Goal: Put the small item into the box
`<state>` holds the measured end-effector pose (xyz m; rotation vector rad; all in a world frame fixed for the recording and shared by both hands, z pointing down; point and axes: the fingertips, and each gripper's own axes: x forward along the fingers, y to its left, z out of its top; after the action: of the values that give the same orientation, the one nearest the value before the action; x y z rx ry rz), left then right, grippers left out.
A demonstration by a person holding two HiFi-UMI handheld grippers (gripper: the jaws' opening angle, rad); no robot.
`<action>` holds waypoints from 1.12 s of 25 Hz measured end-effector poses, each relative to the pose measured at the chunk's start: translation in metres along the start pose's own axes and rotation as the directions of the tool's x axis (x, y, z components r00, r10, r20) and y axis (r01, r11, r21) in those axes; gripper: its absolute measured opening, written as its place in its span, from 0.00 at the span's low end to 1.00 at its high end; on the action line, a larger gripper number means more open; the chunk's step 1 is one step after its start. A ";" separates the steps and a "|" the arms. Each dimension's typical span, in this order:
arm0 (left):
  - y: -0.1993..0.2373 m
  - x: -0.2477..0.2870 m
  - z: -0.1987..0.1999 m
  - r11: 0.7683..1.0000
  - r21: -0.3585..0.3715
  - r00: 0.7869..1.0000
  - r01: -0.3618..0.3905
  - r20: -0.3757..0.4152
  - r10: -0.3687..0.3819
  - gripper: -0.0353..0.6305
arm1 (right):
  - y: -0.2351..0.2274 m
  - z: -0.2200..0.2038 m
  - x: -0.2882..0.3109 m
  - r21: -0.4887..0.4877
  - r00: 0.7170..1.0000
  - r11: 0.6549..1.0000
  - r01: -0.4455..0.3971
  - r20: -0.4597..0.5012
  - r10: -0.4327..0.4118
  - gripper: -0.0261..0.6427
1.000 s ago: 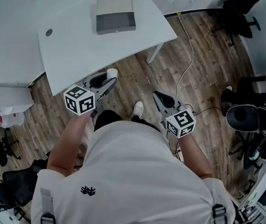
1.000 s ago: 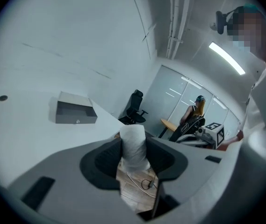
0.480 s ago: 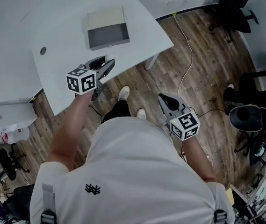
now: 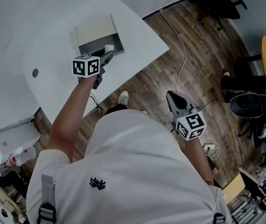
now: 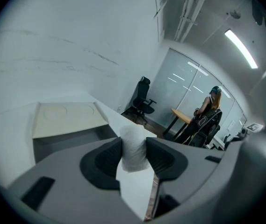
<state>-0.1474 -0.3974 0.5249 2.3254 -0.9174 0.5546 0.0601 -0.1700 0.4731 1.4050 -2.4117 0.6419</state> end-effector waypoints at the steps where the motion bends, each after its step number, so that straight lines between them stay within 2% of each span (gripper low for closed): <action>1: 0.006 0.009 0.000 1.000 0.003 1.000 0.005 -0.018 -0.005 0.31 | -0.001 0.001 0.002 0.010 1.000 1.000 0.018 0.002 -0.018 0.06; 6: 0.041 0.049 -0.005 1.000 -0.007 0.995 0.010 -0.095 -0.010 0.31 | -0.003 0.002 0.015 0.045 0.996 0.995 0.084 -0.001 -0.084 0.06; 12: 0.058 0.081 -0.019 0.999 -0.037 0.980 0.001 -0.199 -0.008 0.31 | -0.001 -0.001 0.009 0.089 0.988 0.984 0.154 -0.017 -0.153 0.06; 17: 0.073 0.102 -0.032 0.999 -0.021 0.957 -0.025 -0.290 0.018 0.31 | 0.000 -0.004 0.006 0.121 0.980 0.972 0.200 -0.024 -0.199 0.06; 22: 0.080 0.116 -0.043 0.999 -0.002 0.924 -0.044 -0.381 0.040 0.31 | 0.003 -0.010 0.001 0.150 0.972 0.960 0.235 -0.042 -0.231 0.06; 28: 0.082 0.124 -0.054 0.998 -0.022 0.899 -0.052 -0.437 0.037 0.31 | 0.004 -0.012 -0.004 0.177 0.965 0.949 0.262 -0.054 -0.256 0.06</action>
<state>-0.1312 -0.4716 0.6638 2.0275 -0.7555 1.0225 0.0591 -0.1596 0.4806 1.7345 -2.1369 0.8255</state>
